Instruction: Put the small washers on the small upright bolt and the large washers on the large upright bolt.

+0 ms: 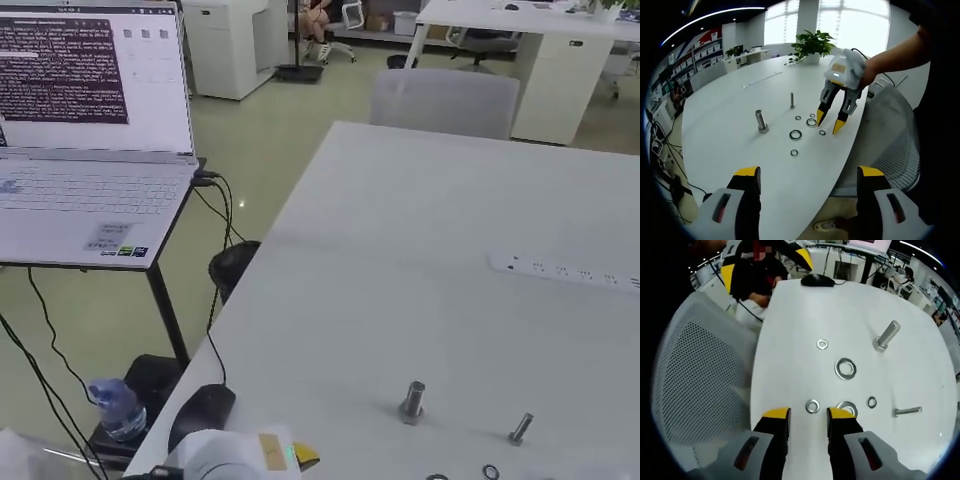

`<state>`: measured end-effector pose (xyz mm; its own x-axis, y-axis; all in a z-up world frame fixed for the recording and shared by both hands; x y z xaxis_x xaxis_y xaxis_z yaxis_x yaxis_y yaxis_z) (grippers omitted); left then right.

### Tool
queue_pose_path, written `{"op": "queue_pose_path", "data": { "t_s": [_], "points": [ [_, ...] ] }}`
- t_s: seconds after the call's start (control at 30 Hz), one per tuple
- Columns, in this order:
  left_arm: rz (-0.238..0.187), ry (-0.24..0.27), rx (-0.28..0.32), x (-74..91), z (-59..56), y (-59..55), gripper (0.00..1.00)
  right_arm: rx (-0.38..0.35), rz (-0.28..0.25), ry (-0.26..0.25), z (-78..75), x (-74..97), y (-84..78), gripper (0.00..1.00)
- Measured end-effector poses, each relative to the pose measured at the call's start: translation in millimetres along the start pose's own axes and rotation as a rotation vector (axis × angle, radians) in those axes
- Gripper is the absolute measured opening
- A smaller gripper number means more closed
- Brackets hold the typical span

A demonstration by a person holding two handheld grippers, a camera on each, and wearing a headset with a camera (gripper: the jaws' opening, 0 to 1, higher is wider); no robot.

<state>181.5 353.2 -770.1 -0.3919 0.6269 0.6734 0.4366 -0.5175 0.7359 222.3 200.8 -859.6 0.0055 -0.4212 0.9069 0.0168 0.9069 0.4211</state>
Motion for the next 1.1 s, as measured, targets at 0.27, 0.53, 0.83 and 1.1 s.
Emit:
{"op": "queue_pose_path", "data": {
  "t_s": [0.27, 0.53, 0.83, 1.1],
  "points": [
    [0.001, -0.005, -0.003, 1.6, 0.8, -1.0, 0.77, 0.022, 0.022, 0.005, -0.2, -5.7, 0.1, 0.28],
    [-0.003, -0.005, 0.005, 4.5, 2.5, -2.0, 0.76, 0.042, 0.052, -0.001, -1.9, -10.3, -1.4, 0.23],
    [-0.008, -0.007, 0.008, 3.6, 4.0, -1.3, 0.74, 0.048, 0.071, 0.000, -4.2, -10.1, -3.0, 0.19],
    [-0.012, -0.012, 0.013, 1.4, 3.3, -0.4, 0.72, 0.035, 0.095, -0.014, -4.9, -10.6, -1.6, 0.18]
  ]
}}
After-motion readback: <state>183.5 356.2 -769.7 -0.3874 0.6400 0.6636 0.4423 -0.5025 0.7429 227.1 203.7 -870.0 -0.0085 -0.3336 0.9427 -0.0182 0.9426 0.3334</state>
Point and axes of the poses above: the centre of the closed fingertips' face, and the gripper's own axes: x roughly backward along the fingers, z roughly to its left, y roughly out of its top, the point moved 1 cm from there along x, roughly backward along the fingers, and after that the axes turned 1 degree about -x, right-handed, at the moved point
